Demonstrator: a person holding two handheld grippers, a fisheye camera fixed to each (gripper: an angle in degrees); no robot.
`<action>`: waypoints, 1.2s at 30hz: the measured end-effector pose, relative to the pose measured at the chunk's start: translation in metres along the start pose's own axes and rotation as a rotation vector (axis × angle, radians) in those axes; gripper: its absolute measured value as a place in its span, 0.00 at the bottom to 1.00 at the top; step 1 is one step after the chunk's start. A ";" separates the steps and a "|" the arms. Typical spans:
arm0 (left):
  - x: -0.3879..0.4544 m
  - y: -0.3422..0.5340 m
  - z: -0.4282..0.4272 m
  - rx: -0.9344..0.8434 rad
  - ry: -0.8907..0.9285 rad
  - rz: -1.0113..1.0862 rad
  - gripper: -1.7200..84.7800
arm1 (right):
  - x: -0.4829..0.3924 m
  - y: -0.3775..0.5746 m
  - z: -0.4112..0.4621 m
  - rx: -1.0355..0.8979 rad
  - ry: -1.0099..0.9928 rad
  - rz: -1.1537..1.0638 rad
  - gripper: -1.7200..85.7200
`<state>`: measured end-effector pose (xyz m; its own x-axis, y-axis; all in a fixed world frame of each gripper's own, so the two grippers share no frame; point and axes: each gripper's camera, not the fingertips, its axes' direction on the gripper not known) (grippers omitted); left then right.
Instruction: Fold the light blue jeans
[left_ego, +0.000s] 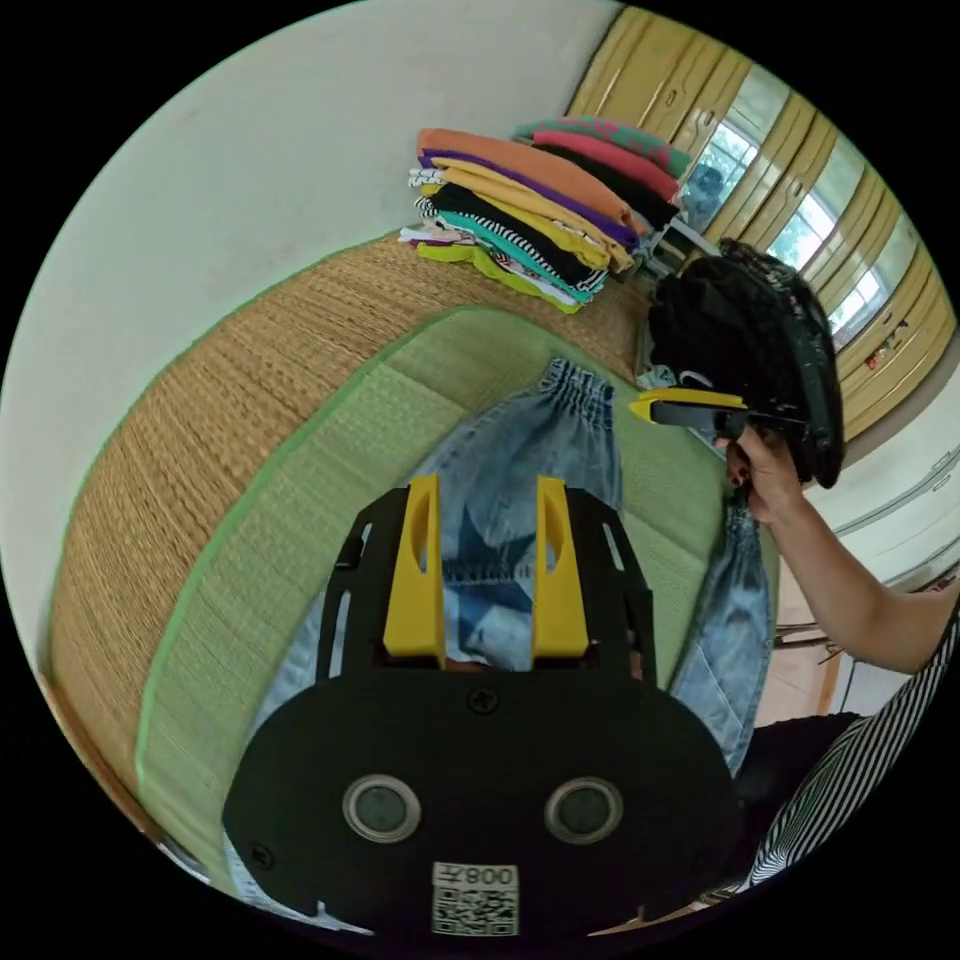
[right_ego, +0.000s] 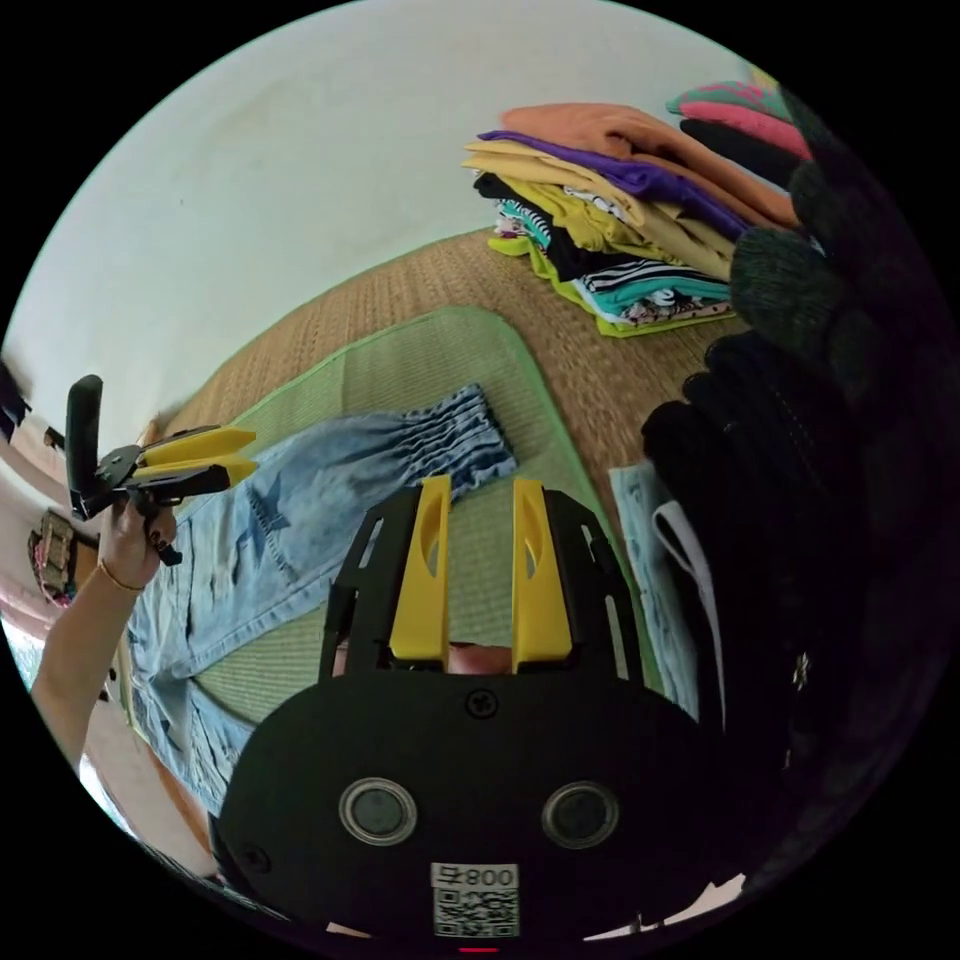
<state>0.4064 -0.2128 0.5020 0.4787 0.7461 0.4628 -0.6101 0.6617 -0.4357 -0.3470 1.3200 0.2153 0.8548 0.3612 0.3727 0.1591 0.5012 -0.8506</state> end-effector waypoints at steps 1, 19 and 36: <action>0.003 -0.017 0.006 -0.029 -0.032 0.021 0.17 | 0.004 -0.005 0.005 0.000 0.014 0.004 0.13; 0.056 -0.101 -0.031 0.102 0.048 0.067 0.07 | 0.008 0.046 -0.151 0.174 -0.047 -0.260 0.02; 0.171 -0.081 0.039 -0.250 0.257 0.281 0.14 | 0.088 0.218 -0.108 -0.249 0.024 -0.013 0.13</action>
<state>0.5130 -0.1413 0.6468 0.4769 0.8724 0.1074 -0.5823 0.4051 -0.7049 -0.1841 1.3760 0.0223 0.8629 0.3359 0.3775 0.2841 0.2952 -0.9122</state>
